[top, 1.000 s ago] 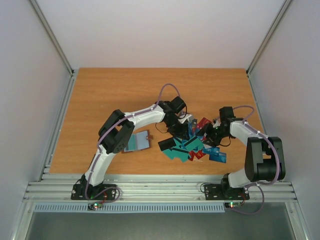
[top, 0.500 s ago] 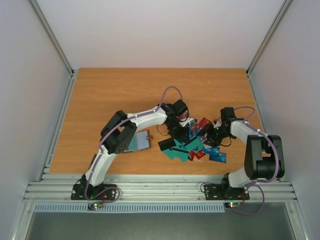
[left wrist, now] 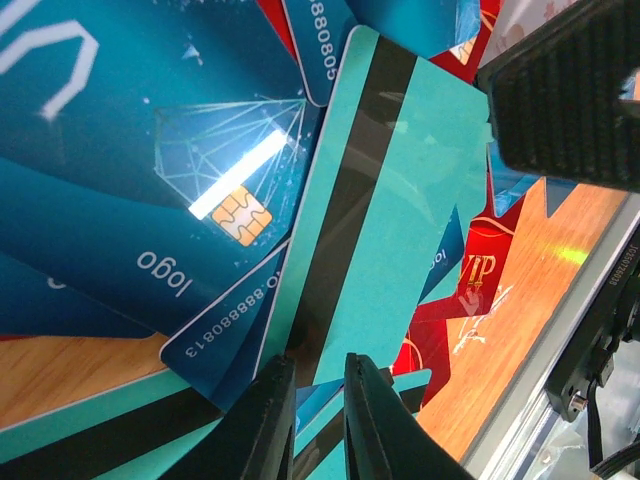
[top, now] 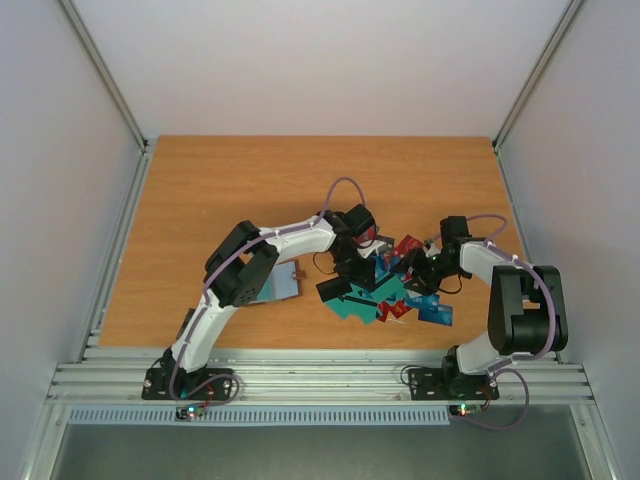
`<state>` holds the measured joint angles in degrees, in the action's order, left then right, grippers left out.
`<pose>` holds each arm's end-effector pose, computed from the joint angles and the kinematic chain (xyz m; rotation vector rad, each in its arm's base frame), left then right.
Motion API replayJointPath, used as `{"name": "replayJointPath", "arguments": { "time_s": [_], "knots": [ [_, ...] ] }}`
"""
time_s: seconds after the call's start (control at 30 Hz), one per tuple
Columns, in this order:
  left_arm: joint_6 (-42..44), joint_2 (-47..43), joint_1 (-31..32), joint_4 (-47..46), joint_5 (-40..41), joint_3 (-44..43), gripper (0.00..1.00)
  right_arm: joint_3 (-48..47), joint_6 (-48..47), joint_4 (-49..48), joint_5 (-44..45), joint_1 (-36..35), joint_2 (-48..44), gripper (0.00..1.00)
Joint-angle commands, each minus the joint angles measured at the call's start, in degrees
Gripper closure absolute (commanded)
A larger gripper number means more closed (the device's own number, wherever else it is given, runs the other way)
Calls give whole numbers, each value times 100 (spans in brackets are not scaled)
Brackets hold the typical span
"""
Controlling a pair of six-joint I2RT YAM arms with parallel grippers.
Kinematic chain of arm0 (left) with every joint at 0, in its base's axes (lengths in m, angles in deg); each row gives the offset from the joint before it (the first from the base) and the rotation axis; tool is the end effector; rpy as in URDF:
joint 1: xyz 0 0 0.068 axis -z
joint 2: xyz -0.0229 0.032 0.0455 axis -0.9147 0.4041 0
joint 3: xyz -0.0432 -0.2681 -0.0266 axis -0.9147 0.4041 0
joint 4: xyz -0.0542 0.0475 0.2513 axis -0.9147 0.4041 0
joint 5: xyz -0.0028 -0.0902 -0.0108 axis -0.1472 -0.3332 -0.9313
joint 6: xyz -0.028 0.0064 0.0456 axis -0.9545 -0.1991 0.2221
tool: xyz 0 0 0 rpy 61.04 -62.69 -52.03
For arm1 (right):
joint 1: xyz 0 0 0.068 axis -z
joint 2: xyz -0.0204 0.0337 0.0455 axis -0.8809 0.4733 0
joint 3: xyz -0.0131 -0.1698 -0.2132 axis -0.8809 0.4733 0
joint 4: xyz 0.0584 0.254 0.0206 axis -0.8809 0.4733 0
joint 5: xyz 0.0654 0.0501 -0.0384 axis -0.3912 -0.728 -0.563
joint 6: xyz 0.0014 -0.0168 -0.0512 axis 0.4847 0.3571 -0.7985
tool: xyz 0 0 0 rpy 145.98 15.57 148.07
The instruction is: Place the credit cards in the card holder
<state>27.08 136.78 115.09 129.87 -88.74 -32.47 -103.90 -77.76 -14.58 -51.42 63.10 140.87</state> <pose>0.2844 -0.3585 0.1304 -0.9584 -2.6890 0.9859 0.2410 0.0154 0.1420 0.0966 2.8185 0.9410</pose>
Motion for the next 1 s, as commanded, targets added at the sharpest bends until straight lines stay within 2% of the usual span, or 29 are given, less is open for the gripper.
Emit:
{"name": "replayJointPath", "arguments": {
  "time_s": [0.0,0.27,0.53,0.67,0.97],
  "knots": [
    [136,285,38,55,533,351,83,65,-107,-159,-103,33,185,41],
    [197,338,38,72,517,382,83,163,-166,-259,-63,33,228,41],
    [232,411,38,85,433,327,83,642,-297,-1095,-775,33,271,45],
    [258,447,38,91,407,324,83,721,-331,-1344,-1019,33,159,49],
    [335,505,38,132,371,347,83,681,4,-1843,-1327,33,437,69]
  ]
}}
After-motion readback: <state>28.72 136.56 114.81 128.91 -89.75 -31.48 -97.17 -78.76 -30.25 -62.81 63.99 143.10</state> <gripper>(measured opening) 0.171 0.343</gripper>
